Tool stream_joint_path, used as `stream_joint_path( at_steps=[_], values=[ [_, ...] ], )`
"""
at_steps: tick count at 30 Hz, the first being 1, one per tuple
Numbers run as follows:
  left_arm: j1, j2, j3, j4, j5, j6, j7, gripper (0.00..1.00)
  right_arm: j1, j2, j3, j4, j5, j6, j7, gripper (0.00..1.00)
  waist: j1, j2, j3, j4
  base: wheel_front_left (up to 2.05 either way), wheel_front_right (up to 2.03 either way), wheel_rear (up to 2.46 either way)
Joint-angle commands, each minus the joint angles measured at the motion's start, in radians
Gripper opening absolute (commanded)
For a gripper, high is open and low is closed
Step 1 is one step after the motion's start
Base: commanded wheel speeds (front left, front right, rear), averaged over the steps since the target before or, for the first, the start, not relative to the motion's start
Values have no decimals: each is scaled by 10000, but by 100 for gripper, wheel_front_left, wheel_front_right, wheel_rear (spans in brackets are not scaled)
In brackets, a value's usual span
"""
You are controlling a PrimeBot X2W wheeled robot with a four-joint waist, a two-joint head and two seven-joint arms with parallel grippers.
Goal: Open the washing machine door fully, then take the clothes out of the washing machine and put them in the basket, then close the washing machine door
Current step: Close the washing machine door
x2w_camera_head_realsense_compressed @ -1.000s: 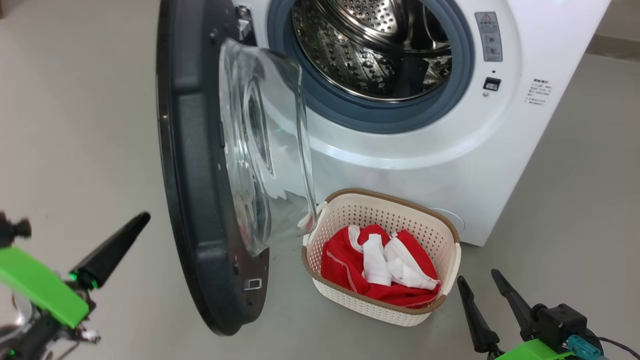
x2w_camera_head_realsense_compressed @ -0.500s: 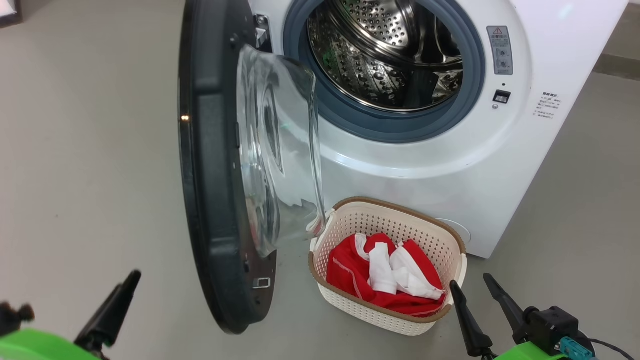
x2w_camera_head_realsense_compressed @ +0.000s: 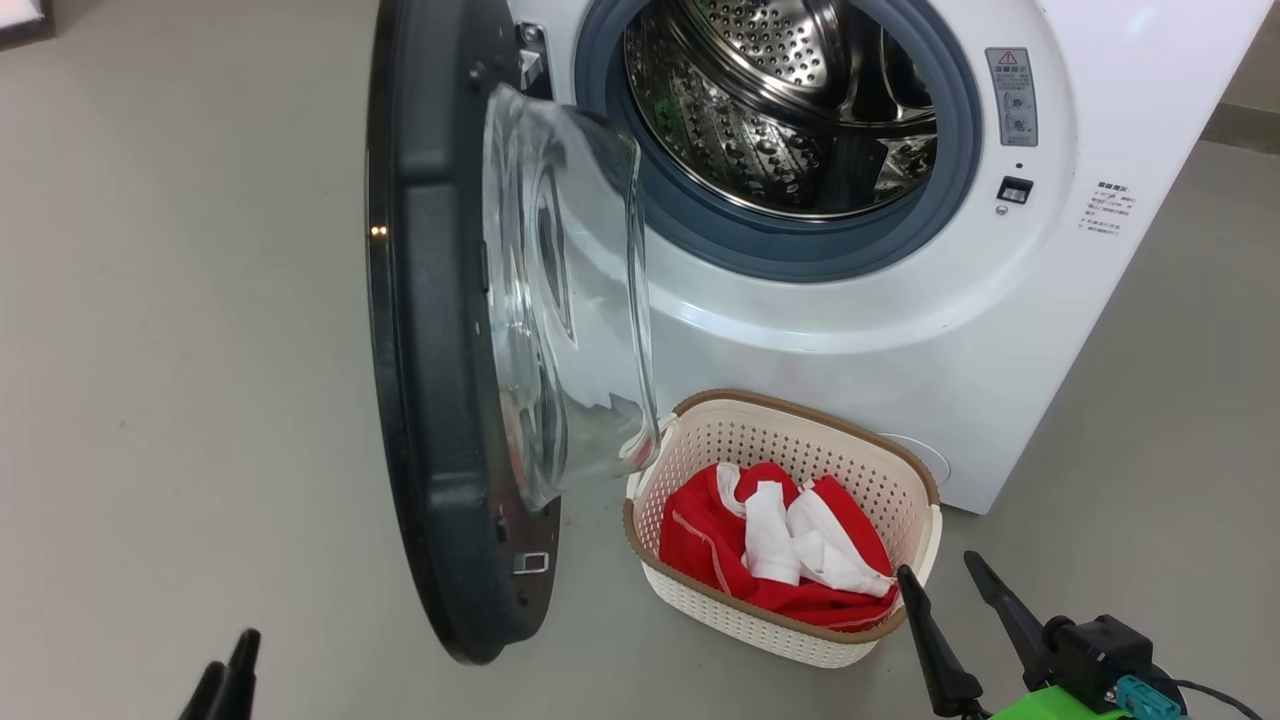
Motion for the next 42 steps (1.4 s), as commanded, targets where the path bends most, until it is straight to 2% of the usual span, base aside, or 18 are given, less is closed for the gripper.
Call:
stream_joint_path(
  at_steps=[1, 4, 7, 12, 19, 22, 26, 32, 42],
  values=[
    [-250, 264, 346, -73, 181, -67, -137, 100, -331, -17, 251, -197, 58, 63, -65, 100, 0, -1, 9, 7, 0, 0, 0],
    [-250, 94, 259, 211, 772, -67, -237, 100, -377, -15, 266, -168, 68, 63, -65, 100, 0, -1, 43, 31, 0, 0, 0],
    [-308, -257, 853, 430, 1736, -67, -252, 100, -421, -14, 259, -148, 69, 63, -65, 100, 0, -1, 68, 57, 0, 0, 0],
    [-206, -970, 1943, 436, 4593, -67, -255, 100, -497, -12, 235, -148, 81, 63, -65, 100, 0, -1, 97, 67, 0, 0, 0],
    [171, -2164, 3480, -476, 8987, -67, -257, 100, -542, -20, 61, -280, 64, 63, -65, 100, 0, -1, 125, 67, 0, 0, 0],
    [383, -2736, 4054, -989, 10390, -67, -257, 100, -547, -21, -35, -385, 50, 63, -65, 100, 0, -1, 116, 54, 0, 0, 0],
    [713, -3484, 4541, -1495, 11571, -67, -257, 100, -494, -40, -62, -454, 20, 63, -65, 100, 0, -1, 115, 34, 0, 0, 0],
    [845, -3763, 4614, -1472, 11767, -67, -257, 100, -424, -102, -85, -388, 25, 63, -65, 100, 0, -1, 86, 11, 0, 0, 0],
    [830, -3762, 4676, -1584, 11787, -67, -258, 100, -394, -97, -64, -354, 10, 63, -65, 100, 0, -1, 17, -11, 0, 0, 0]
  ],
)
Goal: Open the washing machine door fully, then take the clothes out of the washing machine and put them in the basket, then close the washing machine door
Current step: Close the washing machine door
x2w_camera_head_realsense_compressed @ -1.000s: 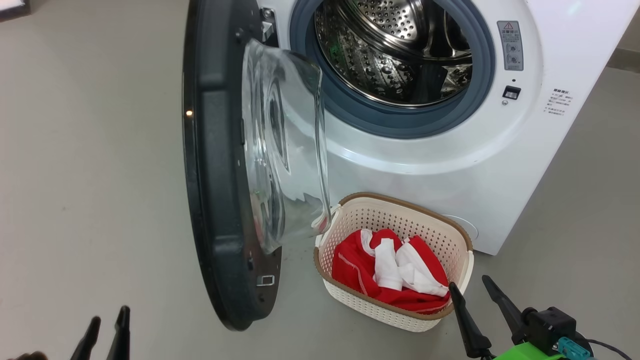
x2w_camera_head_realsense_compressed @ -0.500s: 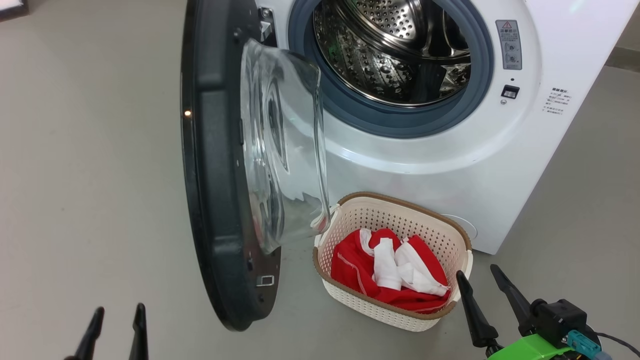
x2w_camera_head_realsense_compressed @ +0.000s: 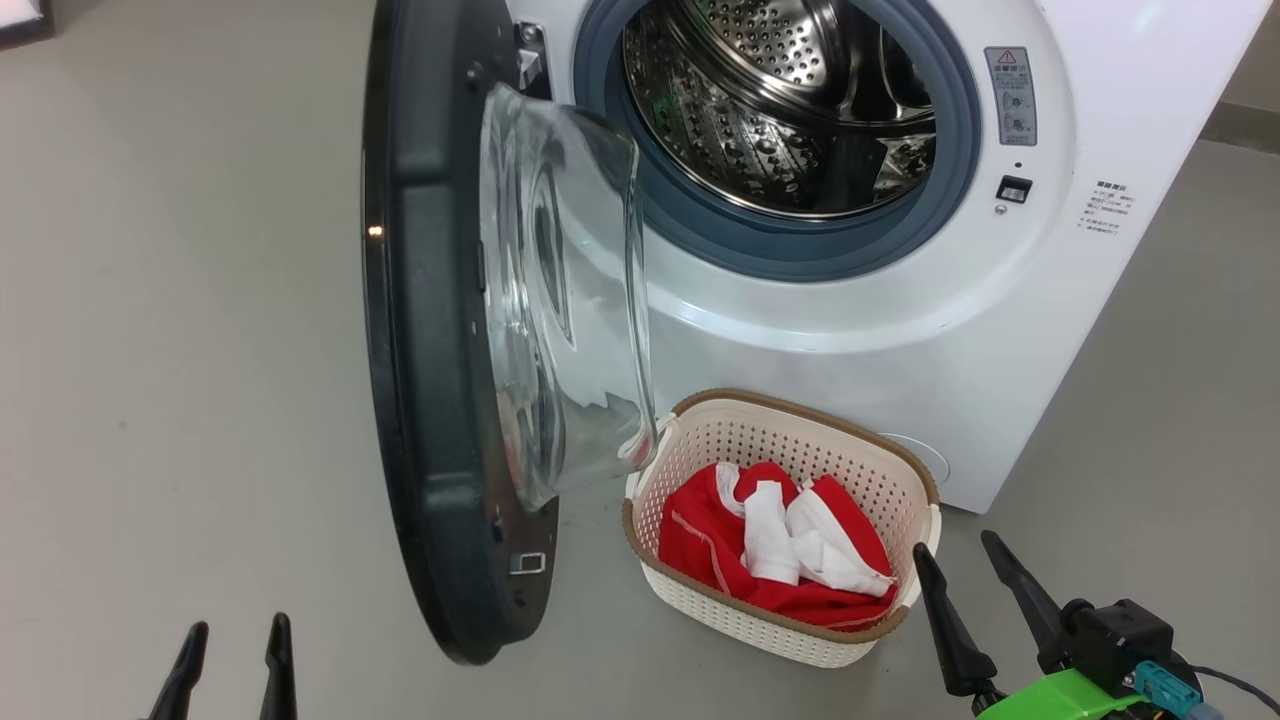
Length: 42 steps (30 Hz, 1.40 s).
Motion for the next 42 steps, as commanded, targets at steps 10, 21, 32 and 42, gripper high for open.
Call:
stream_joint_path(
  at_steps=[10, 21, 32, 42],
  values=[
    [-599, 254, 377, -137, -1395, -56, -122, 0, -216, -56, 306, -151, 36, 63, -65, 100, 0, 0, -16, -44, 0, 0, 0],
    [-1544, 1419, 173, -573, -7922, -56, -122, 0, -228, -37, 343, -155, 46, 63, -65, 100, 0, 0, 79, -226, 0, 0, 0],
    [-1706, 3060, -286, -2234, -14848, -56, 4230, 0, -353, -57, 301, -181, 25, 63, -65, 100, 0, 0, 420, -312, 0, 0, 0],
    [-1504, 2365, -156, -2497, -15010, -56, 7244, 0, -531, -117, 302, -206, -3, 63, -65, 100, 0, 0, 737, -462, 0, 0, 0]
  ],
)
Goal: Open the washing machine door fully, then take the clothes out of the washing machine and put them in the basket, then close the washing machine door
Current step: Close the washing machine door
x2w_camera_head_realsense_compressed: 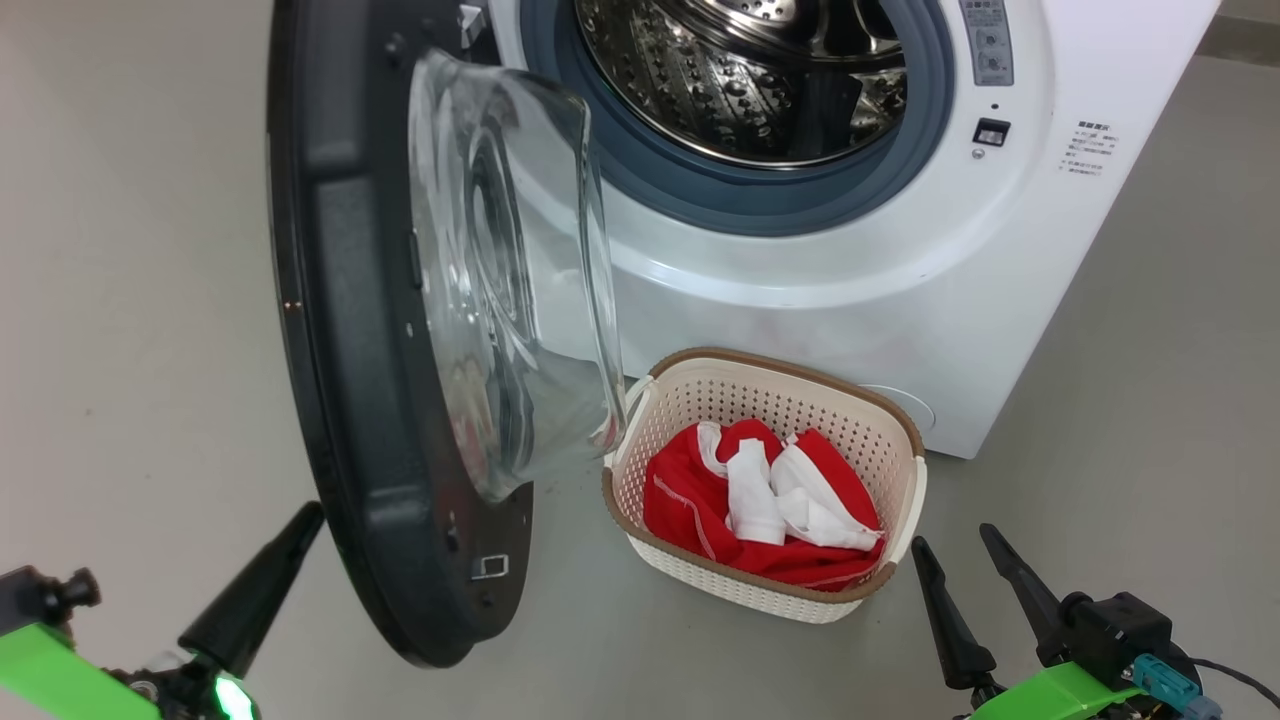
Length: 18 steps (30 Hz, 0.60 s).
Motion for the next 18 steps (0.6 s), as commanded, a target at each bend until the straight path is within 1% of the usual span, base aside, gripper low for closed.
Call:
stream_joint_path(
  at_steps=[1, 10, 13, 18],
  values=[
    [-286, 188, 488, -292, 145, -58, 134, 0, -422, -79, 254, -248, -5, 63, -65, 100, 0, 0, 53, -58, 0, 0, 0],
    [-641, -769, 703, -605, 791, -58, 1175, 0, -577, -104, 183, -273, -28, 63, -65, 100, 0, 0, 260, -338, 0, 0, 0],
    [-764, -1082, 614, -790, 1011, -58, 1383, 0, -639, -96, 166, -285, -22, 63, -65, 100, 0, 0, 337, -470, 0, 0, 0],
    [-1137, -1544, 179, -961, 1477, -58, 1577, 0, -767, -84, 35, -333, -14, 63, -65, 100, 0, 0, 546, -743, 0, 0, 0]
  ],
)
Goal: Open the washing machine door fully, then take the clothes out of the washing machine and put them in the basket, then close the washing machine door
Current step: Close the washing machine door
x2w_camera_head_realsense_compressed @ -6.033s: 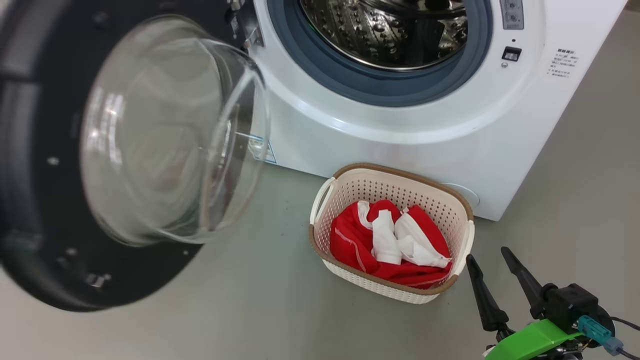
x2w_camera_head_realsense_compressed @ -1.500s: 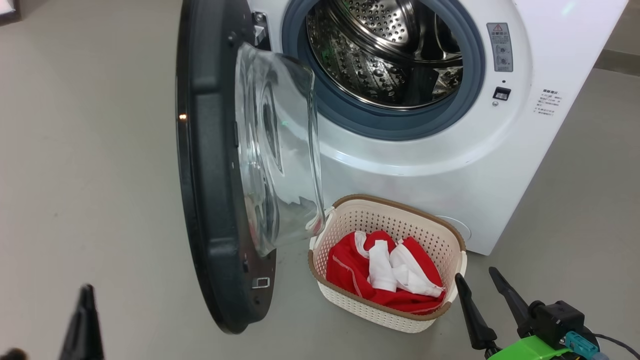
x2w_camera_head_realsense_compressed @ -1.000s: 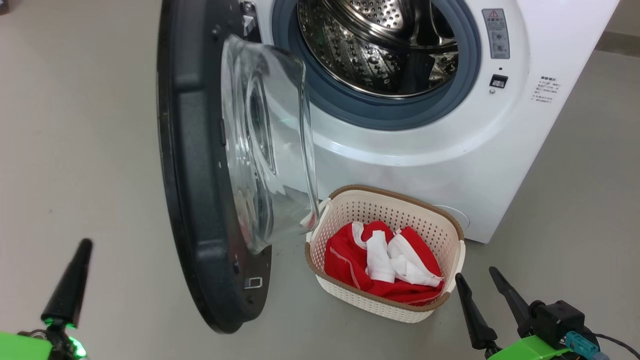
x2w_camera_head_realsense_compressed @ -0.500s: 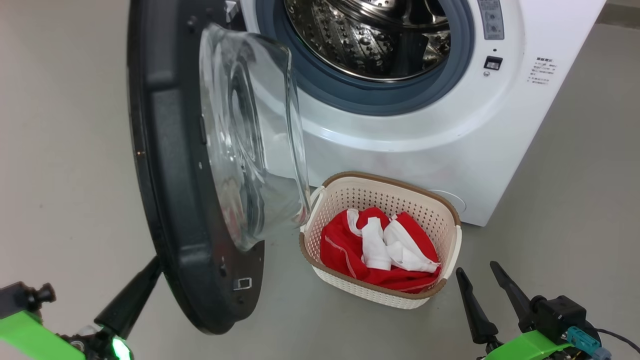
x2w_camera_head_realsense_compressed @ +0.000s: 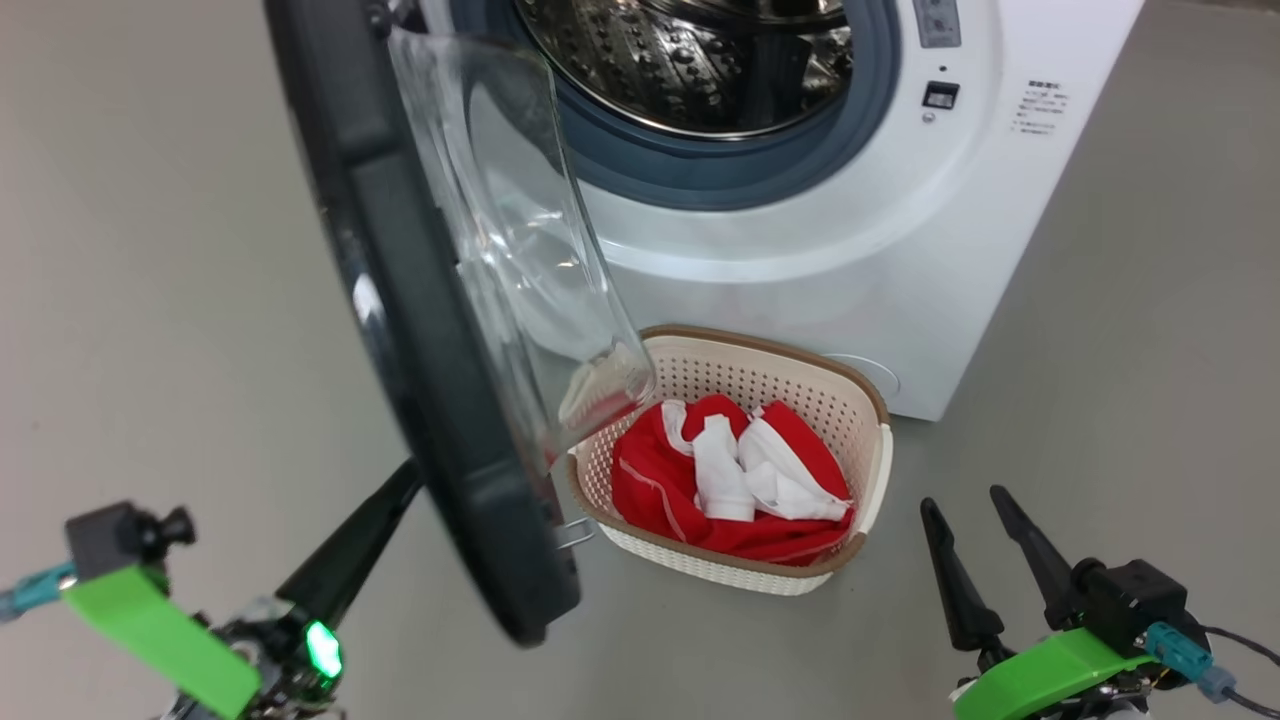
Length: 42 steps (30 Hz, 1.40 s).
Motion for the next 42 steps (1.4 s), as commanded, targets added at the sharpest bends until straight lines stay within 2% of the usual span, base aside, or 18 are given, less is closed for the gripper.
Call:
stream_joint_path(
  at_steps=[1, 9, 15, 25, 35, 42],
  values=[
    [-586, 31, 161, -406, 170, -67, 62, 0, -381, -70, 148, -275, -22, 63, -65, 100, 0, 0, 161, -178, 0, 0, 0],
    [-1555, -388, -840, -486, 962, -67, -1131, 0, -658, -61, -278, -446, -89, 63, -65, 100, 0, 0, 600, -953, 0, 0, 0],
    [-2411, -308, -1669, -55, 1341, -67, -2282, 0, -890, -33, -538, -573, -124, 63, -65, 100, 0, 0, 1055, -1688, 0, 0, 0],
    [-4412, 478, -2589, 1028, 1636, -67, -4836, 0, -1358, 51, -787, -735, -66, 63, -65, 100, 0, 0, 1947, -2936, 0, 0, 0],
    [-6008, 1121, -3579, 1996, 1522, -67, -6260, 0, -1606, 74, -785, -774, 237, 63, -65, 100, 0, 0, 2273, -3610, 0, 0, 0],
    [-7031, 1609, -3892, 2912, 1348, -67, -7368, 0, -1727, 76, -731, -791, 427, 63, -65, 100, 0, 0, 2407, -4057, 0, 0, 0]
  ],
)
